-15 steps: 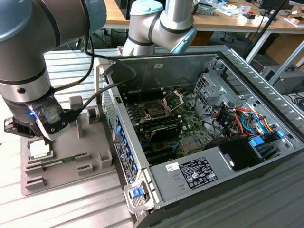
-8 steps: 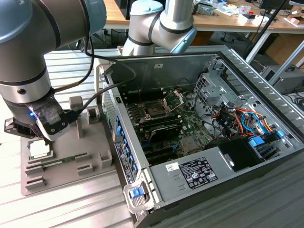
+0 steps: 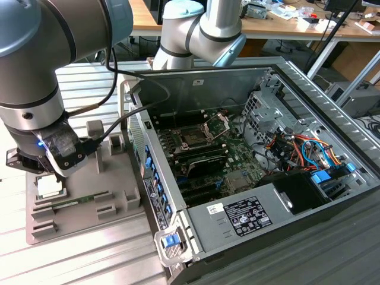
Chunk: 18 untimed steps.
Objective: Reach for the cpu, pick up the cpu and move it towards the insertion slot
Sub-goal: 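Pick up the cpu and move it towards the insertion slot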
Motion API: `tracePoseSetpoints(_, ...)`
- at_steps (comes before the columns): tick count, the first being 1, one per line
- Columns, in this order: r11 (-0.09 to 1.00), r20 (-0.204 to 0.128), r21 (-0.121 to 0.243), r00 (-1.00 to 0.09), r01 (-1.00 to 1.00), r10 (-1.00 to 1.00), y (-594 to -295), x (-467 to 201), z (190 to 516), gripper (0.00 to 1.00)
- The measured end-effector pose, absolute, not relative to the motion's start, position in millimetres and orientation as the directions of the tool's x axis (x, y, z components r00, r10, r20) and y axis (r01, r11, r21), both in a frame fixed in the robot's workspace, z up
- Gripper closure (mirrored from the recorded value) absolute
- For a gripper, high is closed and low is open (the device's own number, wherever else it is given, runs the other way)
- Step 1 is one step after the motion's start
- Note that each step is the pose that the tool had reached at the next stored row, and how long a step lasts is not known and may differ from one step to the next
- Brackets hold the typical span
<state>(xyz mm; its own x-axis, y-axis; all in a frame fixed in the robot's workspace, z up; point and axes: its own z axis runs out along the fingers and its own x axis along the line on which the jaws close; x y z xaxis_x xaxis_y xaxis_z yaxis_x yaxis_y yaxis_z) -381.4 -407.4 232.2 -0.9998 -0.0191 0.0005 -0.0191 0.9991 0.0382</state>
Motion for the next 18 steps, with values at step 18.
tracePoseSetpoints(18,0.999,0.000,0.038,-1.000,-0.019,-0.019,-407.3,-383.3,227.8,0.90)
